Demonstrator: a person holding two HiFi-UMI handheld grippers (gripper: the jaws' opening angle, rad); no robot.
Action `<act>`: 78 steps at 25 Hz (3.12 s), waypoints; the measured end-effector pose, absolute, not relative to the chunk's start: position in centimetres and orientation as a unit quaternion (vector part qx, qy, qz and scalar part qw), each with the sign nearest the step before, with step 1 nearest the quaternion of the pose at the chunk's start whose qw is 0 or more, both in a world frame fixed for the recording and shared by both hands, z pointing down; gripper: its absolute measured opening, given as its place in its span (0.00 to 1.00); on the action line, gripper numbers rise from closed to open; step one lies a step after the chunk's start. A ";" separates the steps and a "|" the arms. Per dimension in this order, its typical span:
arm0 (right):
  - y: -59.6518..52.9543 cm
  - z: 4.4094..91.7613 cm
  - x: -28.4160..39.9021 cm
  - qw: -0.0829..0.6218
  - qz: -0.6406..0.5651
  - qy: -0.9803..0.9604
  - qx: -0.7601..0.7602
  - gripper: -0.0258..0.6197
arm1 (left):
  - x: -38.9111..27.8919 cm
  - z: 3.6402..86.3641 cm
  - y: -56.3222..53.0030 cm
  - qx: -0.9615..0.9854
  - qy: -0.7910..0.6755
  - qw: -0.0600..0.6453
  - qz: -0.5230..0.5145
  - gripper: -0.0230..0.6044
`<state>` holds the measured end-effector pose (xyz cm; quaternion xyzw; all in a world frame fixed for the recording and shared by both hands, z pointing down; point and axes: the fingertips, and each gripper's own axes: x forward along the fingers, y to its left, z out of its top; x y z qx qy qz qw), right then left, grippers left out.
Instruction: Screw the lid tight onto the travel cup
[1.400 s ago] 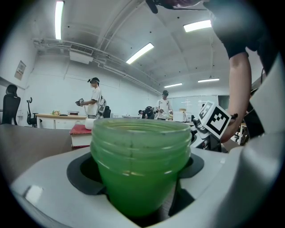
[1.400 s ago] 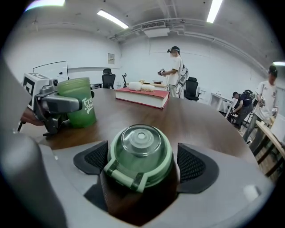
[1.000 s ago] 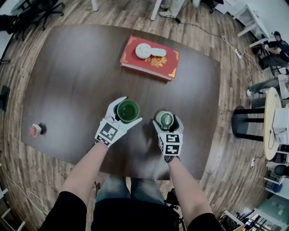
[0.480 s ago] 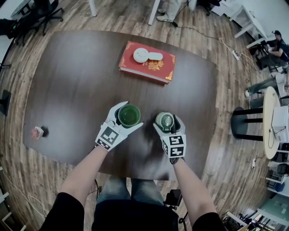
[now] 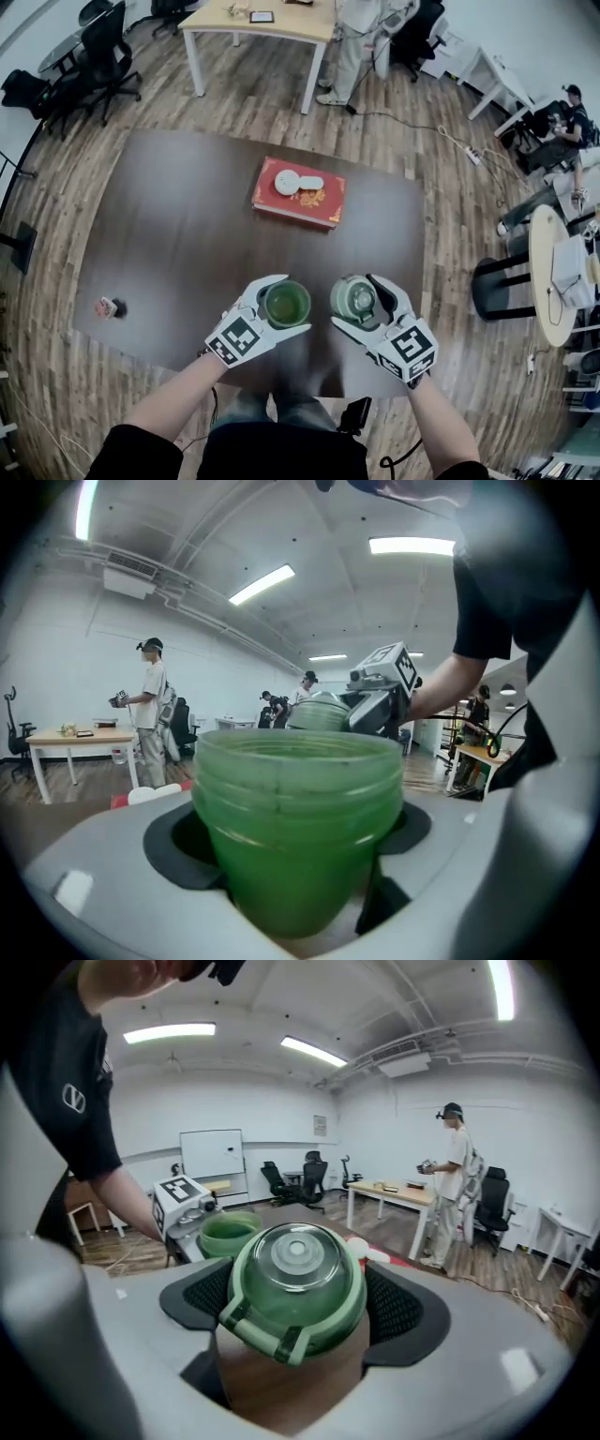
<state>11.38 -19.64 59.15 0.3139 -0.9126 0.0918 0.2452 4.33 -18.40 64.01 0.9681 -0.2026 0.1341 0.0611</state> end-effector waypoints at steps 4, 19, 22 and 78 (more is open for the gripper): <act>-17.0 51.8 8.6 0.227 0.072 -0.945 0.223 0.73 | 5.1 59.8 -16.4 0.972 -0.168 0.067 0.147 0.70; -12.2 44.1 3.2 0.246 0.021 -0.968 0.038 0.73 | 8.4 50.8 -12.4 0.979 -0.064 0.025 0.193 0.70; -11.6 43.5 2.8 0.250 0.020 -0.967 0.033 0.74 | 8.6 49.9 -12.1 0.980 -0.060 0.014 0.192 0.70; -10.6 39.4 5.0 0.098 0.045 -0.897 0.429 0.65 | 9.1 47.3 -11.6 0.983 -0.078 0.048 0.160 0.70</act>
